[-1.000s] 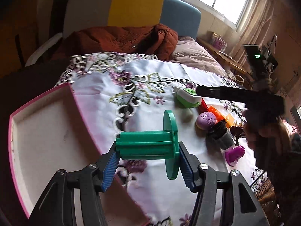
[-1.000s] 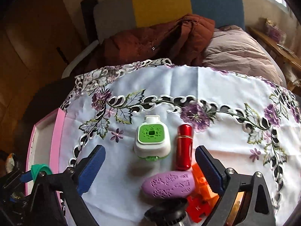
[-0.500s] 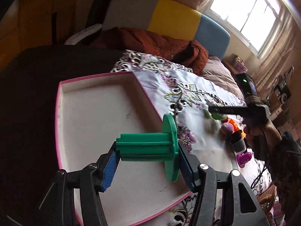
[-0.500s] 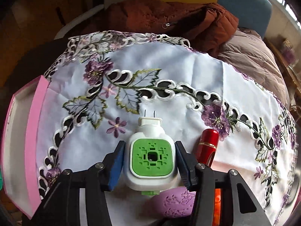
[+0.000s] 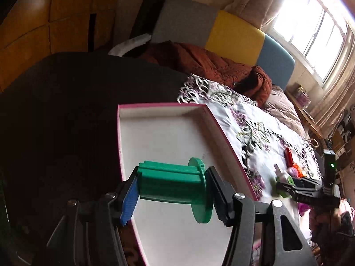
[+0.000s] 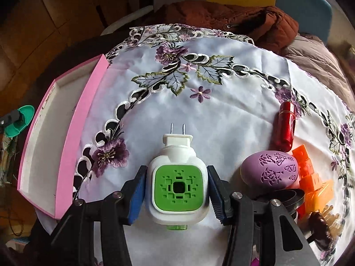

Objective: Organize rigid objects
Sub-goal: 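Carry the green spool into the pink tray and open the left tool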

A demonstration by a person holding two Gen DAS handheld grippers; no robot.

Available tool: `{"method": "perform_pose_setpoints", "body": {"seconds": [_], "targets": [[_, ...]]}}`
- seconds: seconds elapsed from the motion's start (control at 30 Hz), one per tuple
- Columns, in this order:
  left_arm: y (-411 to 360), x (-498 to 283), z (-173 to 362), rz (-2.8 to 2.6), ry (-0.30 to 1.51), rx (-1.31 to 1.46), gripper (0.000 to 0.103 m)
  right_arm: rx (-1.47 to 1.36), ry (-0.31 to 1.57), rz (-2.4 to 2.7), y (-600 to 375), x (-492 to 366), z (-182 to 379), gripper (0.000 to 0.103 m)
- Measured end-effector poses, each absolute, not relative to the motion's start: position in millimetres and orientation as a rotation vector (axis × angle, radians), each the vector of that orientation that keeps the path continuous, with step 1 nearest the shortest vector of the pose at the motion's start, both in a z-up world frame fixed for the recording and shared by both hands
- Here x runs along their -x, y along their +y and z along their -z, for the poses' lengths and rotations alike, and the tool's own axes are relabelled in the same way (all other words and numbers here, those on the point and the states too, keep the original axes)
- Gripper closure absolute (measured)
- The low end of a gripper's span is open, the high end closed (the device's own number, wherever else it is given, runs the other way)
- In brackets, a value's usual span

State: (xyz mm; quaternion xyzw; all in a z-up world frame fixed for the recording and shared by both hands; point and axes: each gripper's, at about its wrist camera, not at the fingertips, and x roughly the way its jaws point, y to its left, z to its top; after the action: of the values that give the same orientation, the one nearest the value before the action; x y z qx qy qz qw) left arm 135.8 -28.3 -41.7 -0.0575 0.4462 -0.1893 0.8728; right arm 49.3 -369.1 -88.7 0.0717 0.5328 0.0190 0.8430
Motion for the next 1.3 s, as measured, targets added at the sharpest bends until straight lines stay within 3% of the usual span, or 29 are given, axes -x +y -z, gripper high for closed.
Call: {"method": "perform_pose_setpoints", "body": {"seconds": [0.67, 0.77, 0.8, 1.2, 1.3], "targets": [[-59, -248, 91, 0.266, 1.016, -0.012, 0.042, -0.063, 1.102, -0.057, -360, -44, 95, 0.051], [-55, -243, 89, 0.263, 1.008, -0.003, 0.025, -0.045, 1.103, -0.053, -357, -44, 96, 0.051], [-53, -241, 88, 0.266, 1.005, -0.001, 0.024, -0.047, 1.102, -0.053, -358, -45, 96, 0.051], [-42, -156, 46, 0.267, 0.892, -0.039, 0.024, -0.109, 1.1, -0.056, -362, -47, 95, 0.05], [-45, -124, 40, 0.274, 0.87, -0.053, 0.024, -0.123, 1.089, -0.051, -363, -48, 94, 0.044]]}}
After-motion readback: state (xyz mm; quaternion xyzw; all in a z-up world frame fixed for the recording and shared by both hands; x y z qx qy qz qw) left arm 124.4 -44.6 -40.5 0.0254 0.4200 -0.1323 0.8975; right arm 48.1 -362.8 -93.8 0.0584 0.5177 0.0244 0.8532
